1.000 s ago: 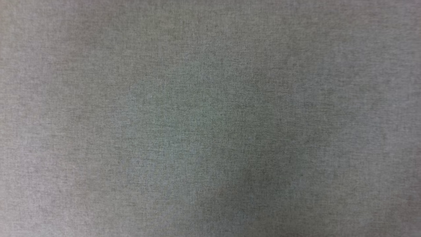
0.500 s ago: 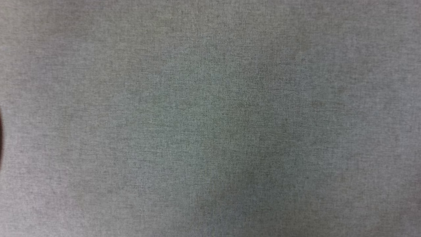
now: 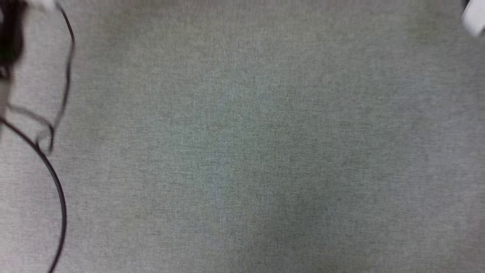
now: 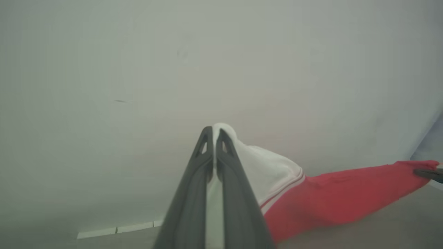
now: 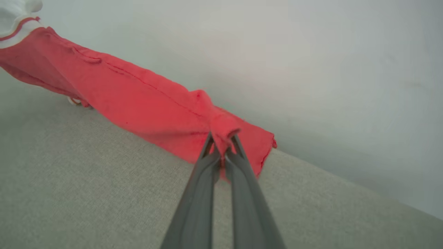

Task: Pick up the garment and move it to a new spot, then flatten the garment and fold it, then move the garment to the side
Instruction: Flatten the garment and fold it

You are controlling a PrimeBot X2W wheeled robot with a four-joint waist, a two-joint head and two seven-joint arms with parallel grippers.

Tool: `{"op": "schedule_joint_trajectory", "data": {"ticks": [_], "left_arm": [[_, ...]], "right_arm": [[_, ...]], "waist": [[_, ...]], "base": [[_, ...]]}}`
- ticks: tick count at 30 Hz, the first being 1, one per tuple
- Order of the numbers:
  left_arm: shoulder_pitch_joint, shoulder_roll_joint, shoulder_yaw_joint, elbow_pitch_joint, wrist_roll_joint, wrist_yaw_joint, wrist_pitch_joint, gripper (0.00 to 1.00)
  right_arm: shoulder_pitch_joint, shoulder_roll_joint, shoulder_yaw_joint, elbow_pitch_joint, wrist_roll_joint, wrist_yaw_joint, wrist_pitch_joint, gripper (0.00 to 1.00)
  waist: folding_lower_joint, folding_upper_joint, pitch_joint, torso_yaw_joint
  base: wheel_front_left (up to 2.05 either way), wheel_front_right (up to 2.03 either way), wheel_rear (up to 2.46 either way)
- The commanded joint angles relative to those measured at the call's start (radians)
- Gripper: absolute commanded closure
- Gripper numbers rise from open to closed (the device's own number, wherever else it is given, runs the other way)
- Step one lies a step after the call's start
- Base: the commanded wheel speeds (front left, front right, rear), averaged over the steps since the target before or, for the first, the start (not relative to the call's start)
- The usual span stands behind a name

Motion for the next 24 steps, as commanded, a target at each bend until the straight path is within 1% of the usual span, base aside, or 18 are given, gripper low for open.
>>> {"op": "schedule_joint_trajectory", "data": {"ticks": [1, 5, 11, 14, 18, 20, 24], "left_arm": [[0.080, 0.014, 0.013, -0.037, 0.006, 0.006, -0.006, 1.00], [0.291, 0.033, 0.063, -0.152, 0.010, 0.044, -0.007, 1.00], [0.593, 0.053, 0.081, -0.301, 0.000, 0.091, -0.006, 1.00], [0.733, 0.069, 0.061, -0.363, -0.016, 0.106, -0.004, 1.00], [0.896, 0.082, 0.035, -0.422, -0.047, 0.138, -0.003, 1.00], [0.968, 0.089, 0.027, -0.439, -0.059, 0.155, -0.003, 1.00], [1.093, 0.089, 0.004, -0.466, -0.094, 0.172, -0.003, 1.00]], "right_arm": [[0.062, -0.016, 0.011, -0.026, 0.016, -0.001, -0.012, 1.00], [0.204, -0.043, 0.039, -0.090, 0.038, -0.001, -0.022, 1.00], [0.392, -0.089, 0.054, -0.164, 0.057, -0.001, -0.025, 1.00], [0.478, -0.099, 0.050, -0.184, 0.069, -0.001, -0.022, 1.00], [0.592, -0.115, 0.058, -0.216, 0.063, -0.001, -0.019, 1.00], [0.647, -0.114, 0.051, -0.226, 0.070, -0.001, -0.020, 1.00], [0.757, -0.115, 0.038, -0.243, 0.077, -0.001, -0.014, 1.00]], "waist": [[0.0000, 0.0000, -0.043, -0.005], [0.0000, 0.0000, -0.101, -0.005], [0.0000, 0.0000, -0.192, 0.004], [0.0000, 0.0000, -0.235, 0.006], [0.0000, 0.0000, -0.292, 0.011], [0.0000, 0.0000, -0.318, 0.012], [0.0000, 0.0000, -0.370, 0.016]], "base": [[0.00, 0.00, 0.00], [0.00, 0.00, 0.00], [0.00, 0.00, 0.00], [0.00, 0.00, 0.00], [0.00, 0.00, 0.00], [0.00, 0.00, 0.00], [0.00, 0.00, 0.00]]}}
